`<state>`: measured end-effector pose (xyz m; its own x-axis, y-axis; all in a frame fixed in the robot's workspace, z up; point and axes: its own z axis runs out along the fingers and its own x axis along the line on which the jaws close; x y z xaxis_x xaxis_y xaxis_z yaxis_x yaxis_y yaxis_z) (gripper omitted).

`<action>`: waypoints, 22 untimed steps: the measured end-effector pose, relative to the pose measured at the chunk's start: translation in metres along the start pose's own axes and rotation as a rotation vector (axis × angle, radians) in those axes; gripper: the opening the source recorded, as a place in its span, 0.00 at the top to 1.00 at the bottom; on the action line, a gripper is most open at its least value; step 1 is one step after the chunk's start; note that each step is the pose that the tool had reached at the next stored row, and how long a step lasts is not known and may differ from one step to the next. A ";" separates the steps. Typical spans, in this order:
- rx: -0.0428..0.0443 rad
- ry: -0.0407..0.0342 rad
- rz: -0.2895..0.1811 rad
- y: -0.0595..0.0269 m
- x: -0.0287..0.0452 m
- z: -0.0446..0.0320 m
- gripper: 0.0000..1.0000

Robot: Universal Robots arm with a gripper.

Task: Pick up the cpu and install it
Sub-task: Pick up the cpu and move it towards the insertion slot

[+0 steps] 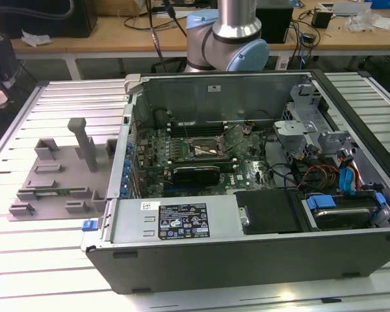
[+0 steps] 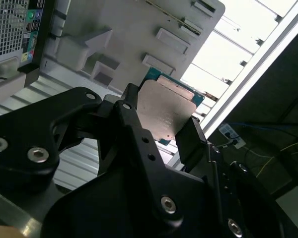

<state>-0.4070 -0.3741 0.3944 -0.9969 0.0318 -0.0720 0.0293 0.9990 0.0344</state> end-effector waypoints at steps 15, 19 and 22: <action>0.0003 -0.0046 0.001 0.0014 -0.0080 -0.0149 0.45; 0.0004 -0.0045 0.001 0.0017 -0.0215 -0.0139 0.45; 0.0003 -0.0046 0.001 0.0019 -0.0293 -0.0133 0.45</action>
<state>-0.3787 -0.3735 0.4099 -0.9965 0.0333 -0.0766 0.0308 0.9989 0.0342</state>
